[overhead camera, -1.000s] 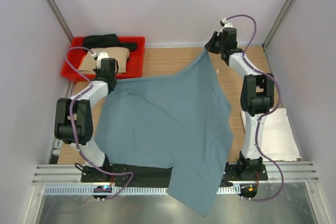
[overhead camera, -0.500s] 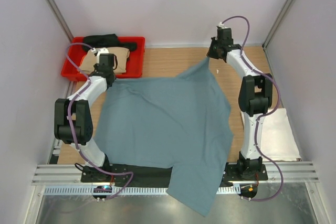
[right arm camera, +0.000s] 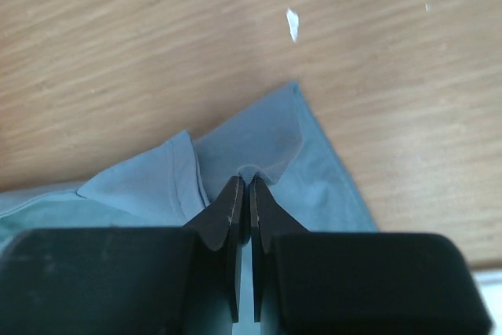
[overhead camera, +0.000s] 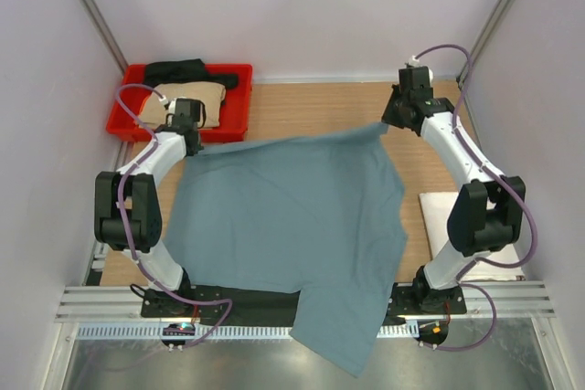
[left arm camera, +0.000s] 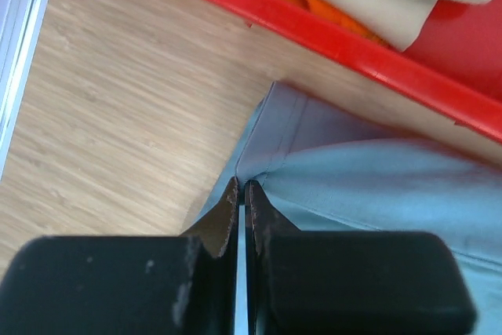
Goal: Fold and stack the t-shirts
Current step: Fold the tshirt
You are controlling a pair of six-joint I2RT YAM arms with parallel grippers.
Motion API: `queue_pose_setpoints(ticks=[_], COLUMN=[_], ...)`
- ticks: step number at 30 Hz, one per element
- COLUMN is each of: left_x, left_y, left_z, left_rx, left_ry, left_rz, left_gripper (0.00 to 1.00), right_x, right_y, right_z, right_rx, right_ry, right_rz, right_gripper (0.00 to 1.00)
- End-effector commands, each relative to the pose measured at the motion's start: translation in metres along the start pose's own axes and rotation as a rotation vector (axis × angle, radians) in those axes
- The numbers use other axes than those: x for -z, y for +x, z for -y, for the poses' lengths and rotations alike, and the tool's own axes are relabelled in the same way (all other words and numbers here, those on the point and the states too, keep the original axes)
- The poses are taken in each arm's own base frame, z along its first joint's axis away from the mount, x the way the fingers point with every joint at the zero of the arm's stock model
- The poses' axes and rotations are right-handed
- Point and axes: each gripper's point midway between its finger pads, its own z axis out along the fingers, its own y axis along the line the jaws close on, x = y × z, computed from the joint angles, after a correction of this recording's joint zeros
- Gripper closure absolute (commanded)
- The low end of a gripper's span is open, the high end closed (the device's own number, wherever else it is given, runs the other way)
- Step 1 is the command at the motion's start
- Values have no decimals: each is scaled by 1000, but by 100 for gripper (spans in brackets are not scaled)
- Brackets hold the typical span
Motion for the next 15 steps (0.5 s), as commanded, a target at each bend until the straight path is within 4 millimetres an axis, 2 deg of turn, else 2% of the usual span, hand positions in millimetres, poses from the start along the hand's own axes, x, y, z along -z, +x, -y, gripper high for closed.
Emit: queue_pose_setpoints(ticks=[1,2,5,10,15], left_x=[11,13,16,21,23], left_y=[-10,-13,-12,-13,9], left_z=[-8,-11,-14,-21,-34], left_rx=[15,14,5,11,-15], left_ry=[-26,-39,-50,-92,-164], left_rz=[-5,-1,-14,-45,-135], left_gripper=[100,100,100,100,100], right_x=[22,27,38,51,56], right_y=[22,34,50,68,94], right_z=[16,20,24,28,34], right_rx=[-53,-59,-82,-112,-132], right_ry=[41,42,36,23,20], right_rz=[-25,-40,-66,-98,-157], right_gripper=[99,99,99,99,99])
